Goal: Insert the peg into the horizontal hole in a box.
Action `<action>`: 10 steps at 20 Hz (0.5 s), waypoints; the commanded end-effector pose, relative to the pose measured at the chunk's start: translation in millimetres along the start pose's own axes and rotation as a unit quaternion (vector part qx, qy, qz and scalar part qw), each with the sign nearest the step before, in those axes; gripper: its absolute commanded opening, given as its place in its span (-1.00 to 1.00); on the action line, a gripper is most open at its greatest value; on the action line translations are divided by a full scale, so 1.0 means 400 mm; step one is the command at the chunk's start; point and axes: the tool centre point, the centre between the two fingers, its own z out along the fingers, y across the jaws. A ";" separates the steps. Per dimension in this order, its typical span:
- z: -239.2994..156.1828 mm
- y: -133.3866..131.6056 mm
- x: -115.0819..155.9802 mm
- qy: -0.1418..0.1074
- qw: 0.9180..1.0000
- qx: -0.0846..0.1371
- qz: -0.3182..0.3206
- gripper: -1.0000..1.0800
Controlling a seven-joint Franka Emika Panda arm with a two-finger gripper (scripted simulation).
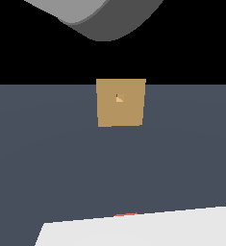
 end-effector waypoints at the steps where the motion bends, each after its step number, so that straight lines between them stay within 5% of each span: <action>1: 0.006 0.003 -0.020 0.000 1.000 0.000 -0.002 0.92; 10: 0.013 0.006 -0.042 0.000 1.000 0.001 -0.003 0.92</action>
